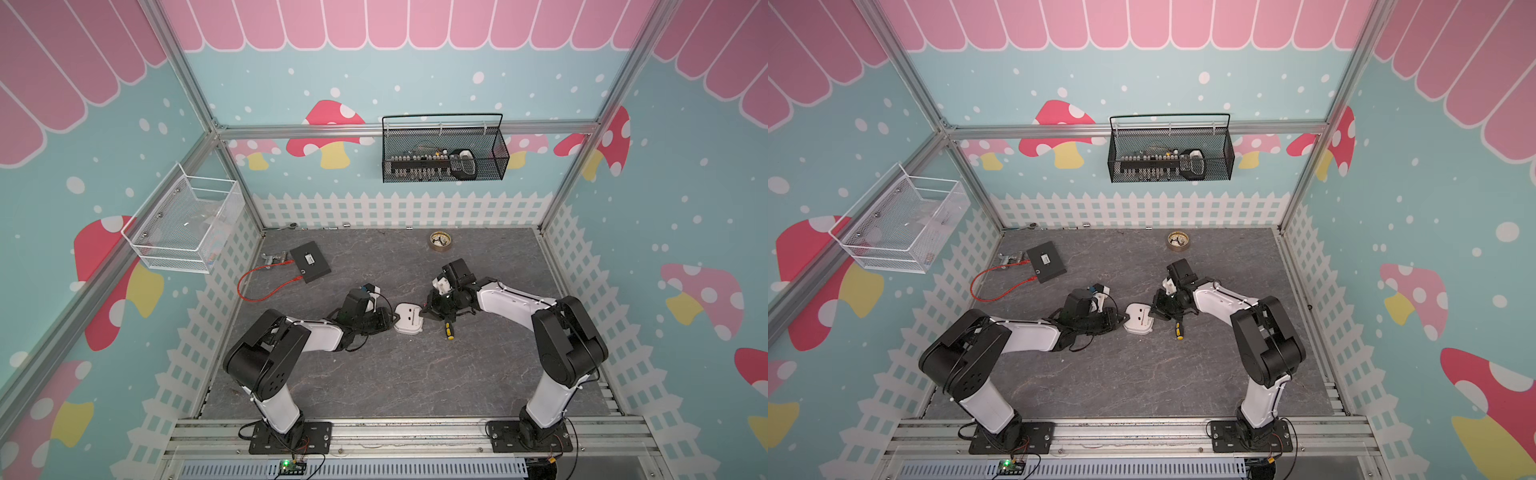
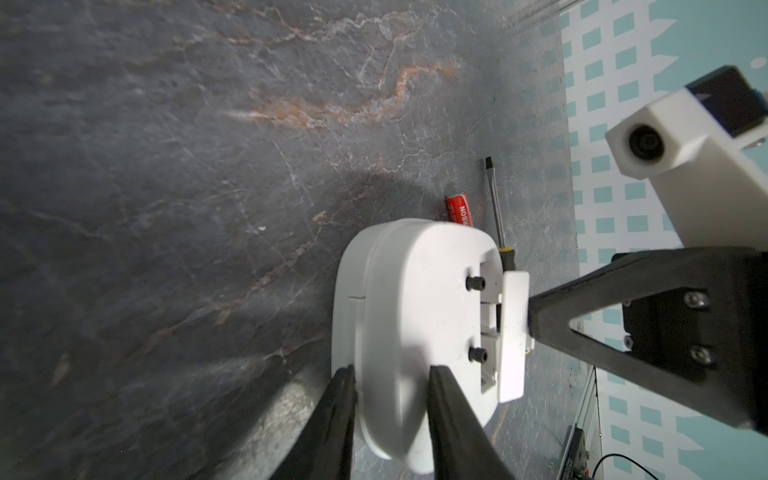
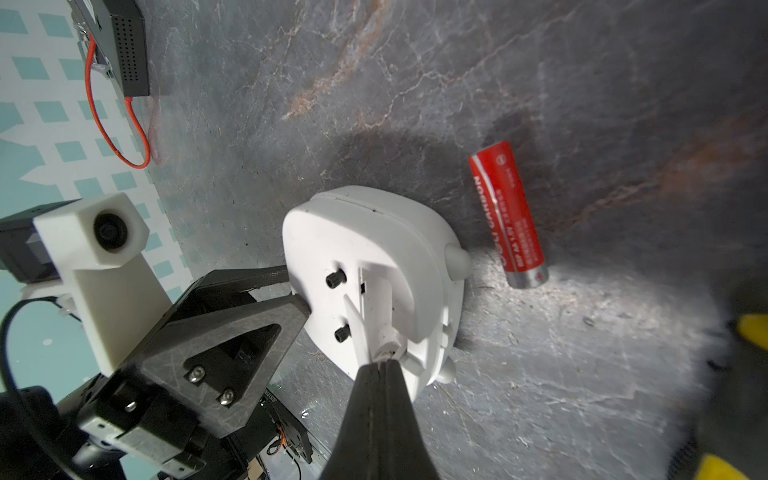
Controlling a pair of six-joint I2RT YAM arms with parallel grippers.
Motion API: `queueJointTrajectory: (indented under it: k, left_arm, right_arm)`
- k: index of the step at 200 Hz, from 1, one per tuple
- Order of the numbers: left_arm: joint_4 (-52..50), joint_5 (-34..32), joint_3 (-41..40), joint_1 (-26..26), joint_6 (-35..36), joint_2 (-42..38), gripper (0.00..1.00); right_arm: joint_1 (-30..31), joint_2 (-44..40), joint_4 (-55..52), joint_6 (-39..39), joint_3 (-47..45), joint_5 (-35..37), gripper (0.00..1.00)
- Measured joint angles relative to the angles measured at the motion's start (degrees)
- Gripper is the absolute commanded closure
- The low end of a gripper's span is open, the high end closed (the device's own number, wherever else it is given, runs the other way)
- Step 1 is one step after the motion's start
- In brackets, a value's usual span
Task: Remove the battery from the alarm
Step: Install the cover on the alarm.
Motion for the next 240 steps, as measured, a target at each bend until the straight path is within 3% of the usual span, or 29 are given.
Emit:
queueJointTrajectory:
  k: [140,240]
  left_arm:
    - [0.0,0.0,0.0,0.0,0.0,0.0,0.67]
    - [0.0,0.0,0.0,0.0,0.0,0.0,0.68]
  right_arm:
    - [-0.3,-0.3,5.0,4.8,-3.5,-0.5,1.00]
    - [0.1,-2.5,3.8,4.9,-3.3,4.1,1.00]
